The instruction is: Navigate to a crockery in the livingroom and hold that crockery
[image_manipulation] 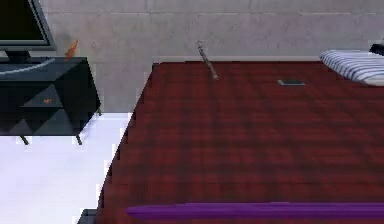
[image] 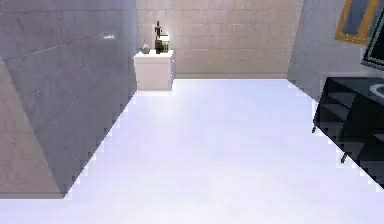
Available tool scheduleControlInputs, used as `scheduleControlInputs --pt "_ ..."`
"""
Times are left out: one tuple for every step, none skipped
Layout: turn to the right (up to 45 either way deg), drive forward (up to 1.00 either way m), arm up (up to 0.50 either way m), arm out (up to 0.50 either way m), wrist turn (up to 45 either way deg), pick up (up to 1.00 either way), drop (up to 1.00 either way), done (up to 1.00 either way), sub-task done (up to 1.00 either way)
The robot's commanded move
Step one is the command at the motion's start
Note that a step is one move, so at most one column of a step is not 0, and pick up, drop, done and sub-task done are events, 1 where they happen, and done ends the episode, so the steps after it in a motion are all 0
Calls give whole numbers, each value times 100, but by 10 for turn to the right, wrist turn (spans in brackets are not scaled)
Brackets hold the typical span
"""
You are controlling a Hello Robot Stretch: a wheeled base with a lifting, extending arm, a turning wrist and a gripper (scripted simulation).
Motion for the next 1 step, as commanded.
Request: scheduleControlInputs --pt "-450 0 0 0 0 0 0 0 0"
